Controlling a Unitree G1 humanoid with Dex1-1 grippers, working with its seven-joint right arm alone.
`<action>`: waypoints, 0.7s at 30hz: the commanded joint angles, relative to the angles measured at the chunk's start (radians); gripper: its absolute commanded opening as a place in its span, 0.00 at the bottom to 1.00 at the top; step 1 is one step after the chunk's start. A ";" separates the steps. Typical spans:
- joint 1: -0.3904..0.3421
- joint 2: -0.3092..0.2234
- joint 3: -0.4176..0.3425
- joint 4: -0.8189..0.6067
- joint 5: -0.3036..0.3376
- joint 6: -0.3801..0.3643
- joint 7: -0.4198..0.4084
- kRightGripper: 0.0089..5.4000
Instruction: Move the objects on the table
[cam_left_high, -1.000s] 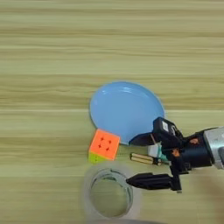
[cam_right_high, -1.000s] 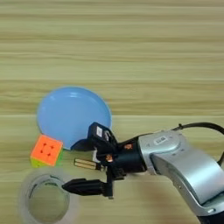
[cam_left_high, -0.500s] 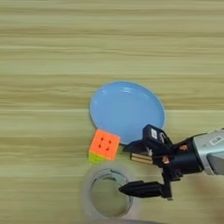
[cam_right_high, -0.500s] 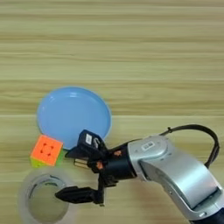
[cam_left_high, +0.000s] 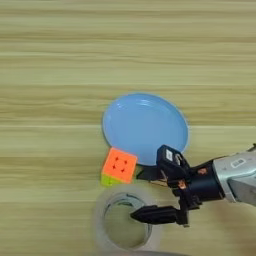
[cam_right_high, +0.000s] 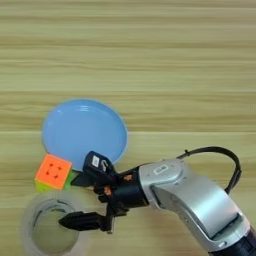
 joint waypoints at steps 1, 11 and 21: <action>-0.048 -0.008 -0.010 -0.019 -0.017 -0.026 -0.040 0.79; -0.047 -0.016 -0.001 -0.017 -0.032 -0.041 -0.043 0.59; -0.047 -0.019 0.004 -0.010 -0.050 -0.059 -0.041 0.34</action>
